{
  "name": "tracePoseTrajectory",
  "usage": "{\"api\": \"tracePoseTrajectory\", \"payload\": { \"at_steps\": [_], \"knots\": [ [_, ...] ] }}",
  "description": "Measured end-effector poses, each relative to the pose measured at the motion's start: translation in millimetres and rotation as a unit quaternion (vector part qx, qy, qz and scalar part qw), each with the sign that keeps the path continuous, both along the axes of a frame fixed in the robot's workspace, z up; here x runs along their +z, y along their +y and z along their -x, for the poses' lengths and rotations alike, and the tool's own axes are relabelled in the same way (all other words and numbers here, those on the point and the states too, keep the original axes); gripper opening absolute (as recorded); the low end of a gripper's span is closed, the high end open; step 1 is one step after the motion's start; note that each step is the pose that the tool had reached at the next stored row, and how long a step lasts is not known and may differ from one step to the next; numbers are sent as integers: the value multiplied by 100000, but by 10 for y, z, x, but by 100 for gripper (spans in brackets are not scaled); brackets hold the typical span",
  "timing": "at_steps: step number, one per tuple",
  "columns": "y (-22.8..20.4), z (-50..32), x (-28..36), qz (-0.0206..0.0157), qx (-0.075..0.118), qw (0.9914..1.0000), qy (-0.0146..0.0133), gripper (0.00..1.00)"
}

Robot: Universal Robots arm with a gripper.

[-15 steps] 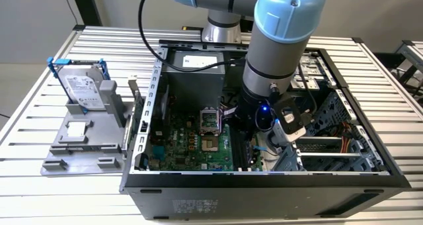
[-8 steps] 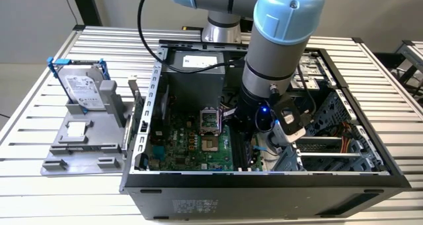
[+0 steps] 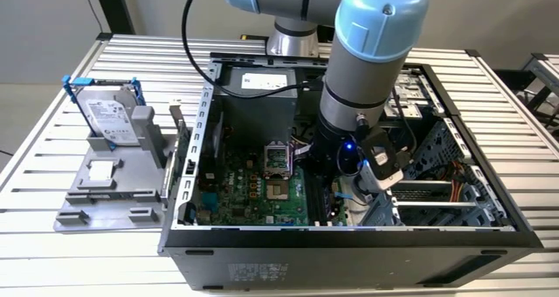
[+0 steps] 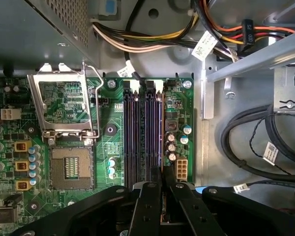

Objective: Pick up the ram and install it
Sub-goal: 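Insert the ram into the slot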

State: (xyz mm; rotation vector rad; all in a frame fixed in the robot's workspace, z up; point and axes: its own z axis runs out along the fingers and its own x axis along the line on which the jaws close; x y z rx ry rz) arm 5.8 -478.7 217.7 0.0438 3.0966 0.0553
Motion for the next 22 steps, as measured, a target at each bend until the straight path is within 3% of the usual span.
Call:
{"api": "tracePoseTrajectory", "payload": {
  "at_steps": [5, 14, 22],
  "knots": [
    [-3, 0, -2, 8, 43, 100000, 126, 0],
    [-2, -2, -46, 420, 42, 99997, 611, 0],
    [-3, -2, -71, 420, 40, 99997, 616, 0]
  ]
}}
